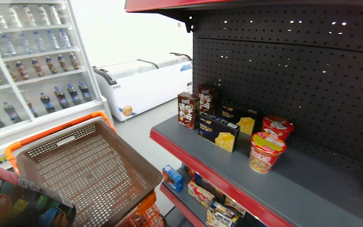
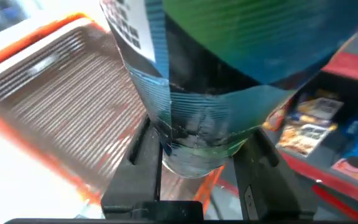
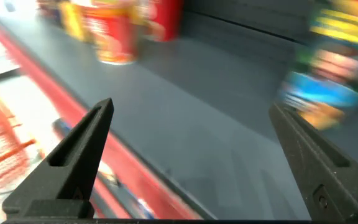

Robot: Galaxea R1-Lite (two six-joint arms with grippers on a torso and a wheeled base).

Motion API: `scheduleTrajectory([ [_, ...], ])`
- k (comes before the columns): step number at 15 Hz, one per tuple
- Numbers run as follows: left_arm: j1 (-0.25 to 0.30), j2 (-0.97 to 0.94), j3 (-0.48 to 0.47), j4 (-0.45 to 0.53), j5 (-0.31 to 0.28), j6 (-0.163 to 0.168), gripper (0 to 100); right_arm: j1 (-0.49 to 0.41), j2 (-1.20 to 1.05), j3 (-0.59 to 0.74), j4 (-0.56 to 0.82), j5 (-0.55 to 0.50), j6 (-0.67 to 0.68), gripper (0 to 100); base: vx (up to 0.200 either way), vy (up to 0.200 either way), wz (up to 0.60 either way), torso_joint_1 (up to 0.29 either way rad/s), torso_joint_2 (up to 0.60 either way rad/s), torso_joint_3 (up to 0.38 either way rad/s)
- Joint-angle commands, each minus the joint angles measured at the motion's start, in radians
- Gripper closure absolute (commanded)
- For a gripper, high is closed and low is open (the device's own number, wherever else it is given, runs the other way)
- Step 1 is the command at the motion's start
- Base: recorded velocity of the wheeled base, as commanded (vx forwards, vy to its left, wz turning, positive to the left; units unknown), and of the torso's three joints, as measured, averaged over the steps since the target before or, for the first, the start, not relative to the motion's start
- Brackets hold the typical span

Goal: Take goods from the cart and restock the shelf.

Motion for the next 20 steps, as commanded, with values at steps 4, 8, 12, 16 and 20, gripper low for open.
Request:
scheduleTrajectory([
  [4, 0.000, -0.005, 0.008, -0.001, -0.001, 0.000, 100, -0.001, 0.000, 0.000, -0.001, 0.000, -0.001, 0, 0.000, 0.000, -0.60, 0.000, 0.00, 0.001],
  [8, 0.000, -0.005, 0.008, -0.001, -0.001, 0.000, 100, -0.001, 0.000, 0.000, -0.001, 0.000, -0.001, 0, 0.000, 0.000, -0.60, 0.004, 0.00, 0.001],
  [12, 0.000, -0.005, 0.008, -0.001, -0.001, 0.000, 100, -0.001, 0.000, 0.000, -0.001, 0.000, -0.001, 0, 0.000, 0.000, -0.60, 0.005, 0.00, 0.001],
  [16, 0.000, -0.005, 0.010, -0.001, -0.001, 0.000, 100, -0.001, 0.000, 0.000, -0.001, 0.000, -0.001, 0, 0.000, 0.000, -0.45, 0.001, 0.00, 0.003],
  [20, 0.000, -0.004, -0.021, -0.001, -0.002, 0.001, 100, -0.001, 0.000, 0.000, -0.001, 0.000, -0.002, 0, 0.000, 0.000, 0.00, 0.000, 0.00, 0.000],
])
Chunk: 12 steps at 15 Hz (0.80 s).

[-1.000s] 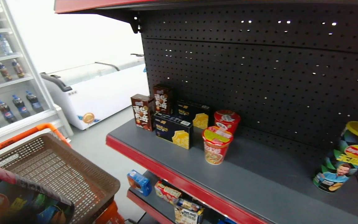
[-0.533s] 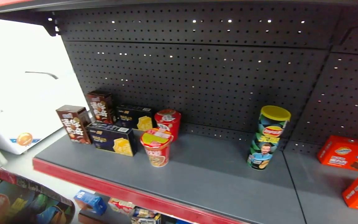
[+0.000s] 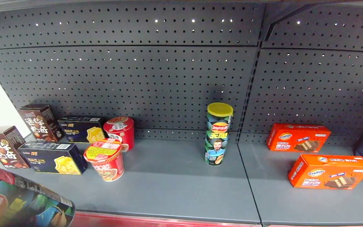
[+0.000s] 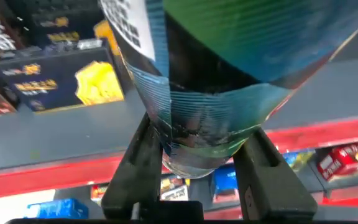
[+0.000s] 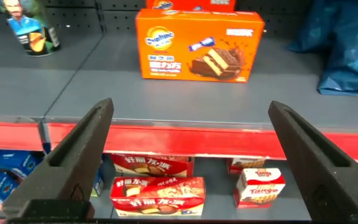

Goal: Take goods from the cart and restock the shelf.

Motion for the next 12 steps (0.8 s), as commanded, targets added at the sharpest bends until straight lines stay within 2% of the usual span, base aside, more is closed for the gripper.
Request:
scheduleTrajectory([
  [1, -0.001, 0.004, -0.025, -0.001, 0.000, 0.000, 100, 0.000, 0.000, 0.000, 0.000, 0.000, 0.000, 0, 0.000, 0.000, 0.00, 0.000, 0.00, 0.000],
  [3, -0.001, 0.003, -0.072, -0.001, 0.000, 0.000, 100, -0.002, 0.000, -0.002, 0.004, -0.008, -0.008, 0, 0.000, 0.000, 0.00, 0.000, 0.00, 0.000],
  [6, -0.001, 0.004, -0.069, -0.001, 0.000, 0.005, 100, -0.003, 0.011, -0.032, 0.001, -0.013, -0.006, 0, 0.000, 0.000, 0.00, 0.000, 0.00, 0.000],
  [7, -0.001, 0.003, -0.065, -0.001, 0.002, 0.005, 100, 0.018, 0.235, -0.347, 0.010, 0.009, 0.089, 0, 0.000, 0.000, 0.00, 0.000, 0.00, 0.000],
  [8, 0.000, 0.006, -0.066, -0.001, 0.002, 0.005, 100, 0.031, 0.370, -0.400, 0.021, 0.027, 0.179, 0, 0.000, 0.000, 0.00, 0.000, 0.00, 0.000],
  [10, -0.001, 0.004, -0.065, -0.001, 0.000, 0.025, 100, 0.137, 0.371, -0.347, 0.018, 0.090, 0.032, 0, 0.000, 0.000, 0.00, 0.000, 0.00, 0.000],
  [11, -0.001, 0.006, -0.075, 0.001, 0.000, 0.029, 100, 0.209, 0.402, -0.399, 0.021, 0.096, -0.039, 0, 0.000, 0.000, 0.00, 0.000, 0.00, 0.000],
  [12, -0.001, 0.006, -0.074, -0.001, 0.000, 0.029, 100, 0.216, 0.449, -0.453, 0.027, 0.098, -0.039, 0, 0.000, 0.000, 0.00, 0.000, 0.00, 0.000],
])
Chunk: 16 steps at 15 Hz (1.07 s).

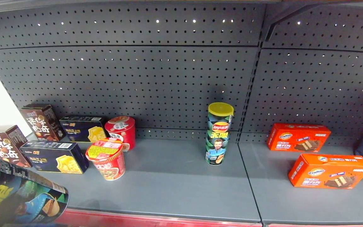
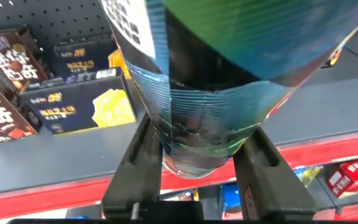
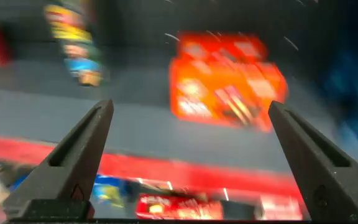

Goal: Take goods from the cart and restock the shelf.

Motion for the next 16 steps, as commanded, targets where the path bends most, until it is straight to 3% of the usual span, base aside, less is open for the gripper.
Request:
scheduleTrajectory([
  [1, 0.000, 0.005, -0.008, 0.000, -0.003, 0.000, 100, 0.101, 0.278, -0.203, 0.005, 0.039, -0.020, 0, 0.000, 0.000, 0.00, 0.000, 0.00, 0.000],
  [5, 0.002, 0.005, 0.001, 0.000, 0.000, 0.000, 100, 0.231, 0.411, -0.321, 0.001, 0.141, 0.033, 0, 0.000, 0.000, 0.00, 0.000, 0.00, 0.000],
  [7, 0.002, 0.017, -0.011, 0.000, 0.001, -0.001, 100, 0.276, 0.468, -0.298, -0.016, 0.141, 0.014, 0, 0.000, 0.000, 0.00, 0.000, 0.00, 0.000],
  [10, 0.002, 0.017, -0.014, 0.000, 0.001, -0.006, 100, 0.411, 0.552, -0.217, -0.113, 0.144, 0.015, 0, 0.000, 0.000, 0.00, 0.000, 0.00, 0.000],
  [13, 0.002, 0.025, -0.011, 0.002, -0.002, -0.006, 100, 0.415, 0.697, -0.203, -0.237, 0.147, 0.014, 0, 0.000, 0.000, 0.00, 0.000, 0.00, 0.000],
  [16, 0.000, 0.046, -0.016, 0.000, -0.003, -0.007, 100, 0.376, 0.884, -0.250, -0.403, 0.270, 0.010, 0, 0.000, 0.000, 0.00, 0.000, 0.00, 0.000],
])
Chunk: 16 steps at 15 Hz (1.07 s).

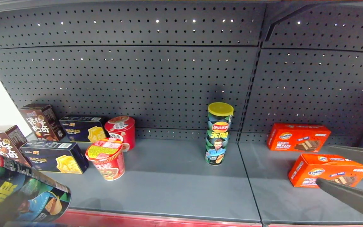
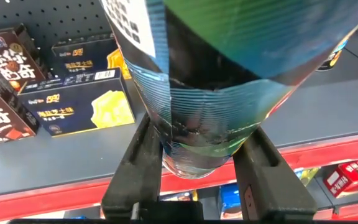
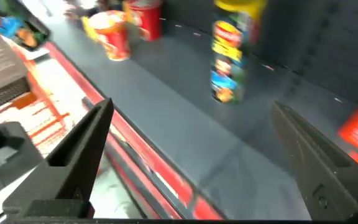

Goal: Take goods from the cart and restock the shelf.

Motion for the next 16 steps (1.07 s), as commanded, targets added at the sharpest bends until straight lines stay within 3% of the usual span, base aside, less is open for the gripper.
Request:
scheduleTrajectory([
  [1, 0.000, 0.017, -0.007, -0.001, 0.000, 0.000, 100, -0.081, 0.269, -0.056, -0.160, 0.147, -0.017, 0, 0.000, 0.000, 0.00, 0.000, 0.00, 0.000],
  [5, 0.000, 0.016, -0.025, -0.001, -0.002, -0.003, 100, -0.205, 0.488, -0.146, -0.247, 0.394, -0.071, 0, 0.000, 0.000, 0.00, 0.000, 0.00, 0.000],
  [8, 0.000, 0.014, -0.037, -0.001, -0.003, -0.003, 100, -0.243, 0.645, -0.264, -0.252, 0.488, -0.143, 0, 0.000, 0.000, 0.00, 0.000, 0.00, 0.000],
  [12, -0.001, 0.014, -0.031, -0.001, -0.003, -0.006, 100, -0.262, 0.772, -0.381, -0.253, 0.535, -0.171, 0, 0.000, 0.000, 0.00, 0.000, 0.00, 0.000],
  [16, -0.001, 0.014, -0.037, -0.001, -0.003, -0.040, 100, -0.263, 0.912, -0.523, -0.253, 0.566, -0.177, 0, 0.000, 0.000, 0.00, 0.000, 0.00, 0.000],
])
